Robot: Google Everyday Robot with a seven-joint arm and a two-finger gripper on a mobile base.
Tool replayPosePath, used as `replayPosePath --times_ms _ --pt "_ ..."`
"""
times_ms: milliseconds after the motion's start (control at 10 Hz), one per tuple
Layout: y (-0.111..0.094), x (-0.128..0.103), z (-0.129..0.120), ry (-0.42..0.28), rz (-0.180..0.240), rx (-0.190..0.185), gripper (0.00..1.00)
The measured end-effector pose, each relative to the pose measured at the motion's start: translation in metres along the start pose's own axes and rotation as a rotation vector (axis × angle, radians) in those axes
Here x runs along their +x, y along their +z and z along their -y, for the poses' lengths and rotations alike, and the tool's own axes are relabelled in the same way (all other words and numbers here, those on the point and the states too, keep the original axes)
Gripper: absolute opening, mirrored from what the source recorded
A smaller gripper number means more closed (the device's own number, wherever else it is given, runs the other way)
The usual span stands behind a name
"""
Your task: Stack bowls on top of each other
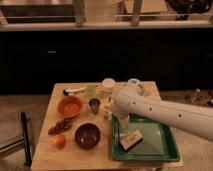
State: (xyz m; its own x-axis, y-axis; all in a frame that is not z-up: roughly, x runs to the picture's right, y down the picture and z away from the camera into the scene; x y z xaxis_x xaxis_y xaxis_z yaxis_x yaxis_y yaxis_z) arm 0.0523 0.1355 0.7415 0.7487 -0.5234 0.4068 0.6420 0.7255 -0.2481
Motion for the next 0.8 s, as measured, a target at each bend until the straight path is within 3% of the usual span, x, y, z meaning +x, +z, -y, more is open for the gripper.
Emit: replayPosePath --times_ms 400,800 --pt "-0.005 -0.036 0.006 -0.118 0.081 0.018 0.8" --pt "-0.001 -0.071 0.007 -0.204 0.135 0.024 0.8"
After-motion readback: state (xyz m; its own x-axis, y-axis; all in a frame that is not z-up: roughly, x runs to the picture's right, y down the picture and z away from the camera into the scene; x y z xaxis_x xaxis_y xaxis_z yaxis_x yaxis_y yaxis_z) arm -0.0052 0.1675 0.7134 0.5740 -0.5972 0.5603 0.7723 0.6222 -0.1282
